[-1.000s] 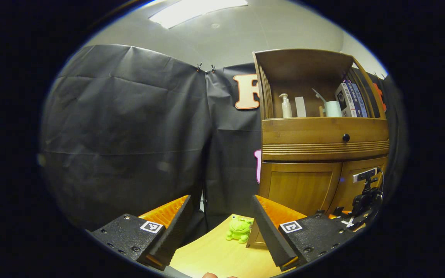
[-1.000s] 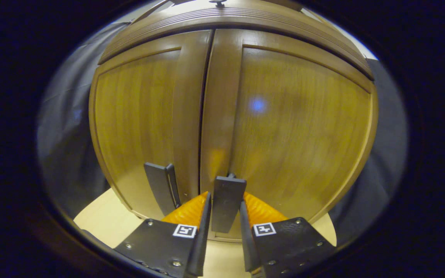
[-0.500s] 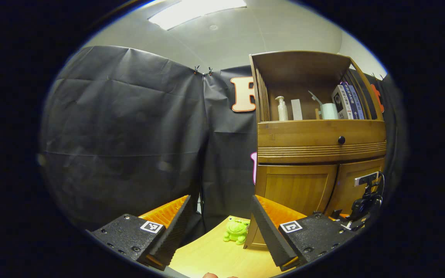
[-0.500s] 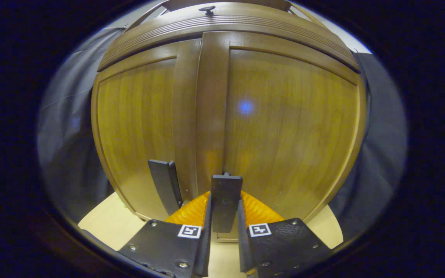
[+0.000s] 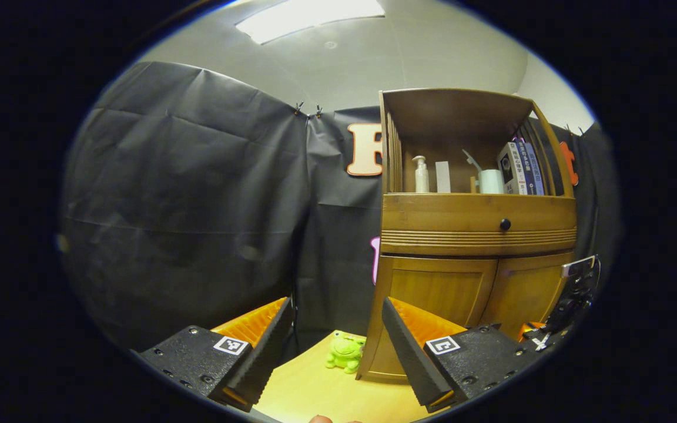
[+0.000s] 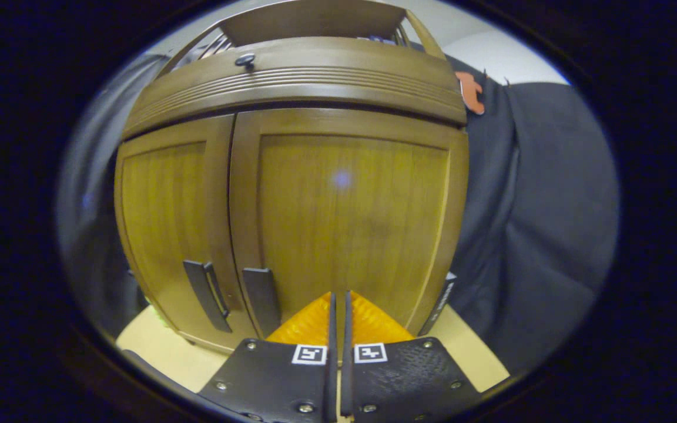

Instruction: Open the right door of the double-door shoe cabinet with the right hand, and open the left door with the left hand.

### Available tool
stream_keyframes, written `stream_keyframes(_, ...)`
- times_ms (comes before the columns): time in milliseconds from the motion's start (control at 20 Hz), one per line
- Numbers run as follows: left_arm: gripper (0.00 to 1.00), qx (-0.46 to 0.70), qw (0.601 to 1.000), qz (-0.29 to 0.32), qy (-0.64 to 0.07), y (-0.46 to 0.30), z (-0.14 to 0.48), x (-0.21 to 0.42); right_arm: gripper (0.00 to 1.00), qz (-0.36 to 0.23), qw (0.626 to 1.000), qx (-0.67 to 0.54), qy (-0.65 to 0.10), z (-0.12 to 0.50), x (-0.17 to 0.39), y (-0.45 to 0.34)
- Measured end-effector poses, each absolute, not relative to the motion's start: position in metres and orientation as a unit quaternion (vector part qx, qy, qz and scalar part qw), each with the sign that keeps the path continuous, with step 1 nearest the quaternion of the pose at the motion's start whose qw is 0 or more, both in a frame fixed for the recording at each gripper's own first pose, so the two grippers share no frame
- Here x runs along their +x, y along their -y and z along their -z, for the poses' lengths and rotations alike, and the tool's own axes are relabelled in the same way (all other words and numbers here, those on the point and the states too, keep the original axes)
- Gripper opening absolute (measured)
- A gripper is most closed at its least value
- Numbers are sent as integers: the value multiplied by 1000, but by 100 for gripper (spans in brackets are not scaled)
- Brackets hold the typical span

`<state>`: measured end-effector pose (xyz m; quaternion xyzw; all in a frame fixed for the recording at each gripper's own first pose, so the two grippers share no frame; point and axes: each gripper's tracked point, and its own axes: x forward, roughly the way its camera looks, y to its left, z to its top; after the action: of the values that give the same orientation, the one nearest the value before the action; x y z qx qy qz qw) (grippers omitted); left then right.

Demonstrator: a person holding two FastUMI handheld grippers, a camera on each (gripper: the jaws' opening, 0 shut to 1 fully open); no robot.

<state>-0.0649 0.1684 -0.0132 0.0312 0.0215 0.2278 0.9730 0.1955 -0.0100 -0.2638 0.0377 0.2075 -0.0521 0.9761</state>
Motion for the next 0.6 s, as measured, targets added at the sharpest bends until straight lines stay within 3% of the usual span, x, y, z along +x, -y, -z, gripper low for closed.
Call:
stream_keyframes(350,95,28,979,-198,-34,-152,24,-63,5,-7,978,47,-206,261,196,-5)
stream_keyframes(400,94,28,979,-198,-33,-151,23,-62,18,-17,977,49,-208,264,197,-12)
stream_keyframes(500,92,30,979,-200,-31,-154,21,-62,35,-20,976,53,-210,261,198,-17)
stream_keyframes(600,94,35,977,-206,-28,-159,19,-63,37,-21,975,60,-211,261,203,-21)
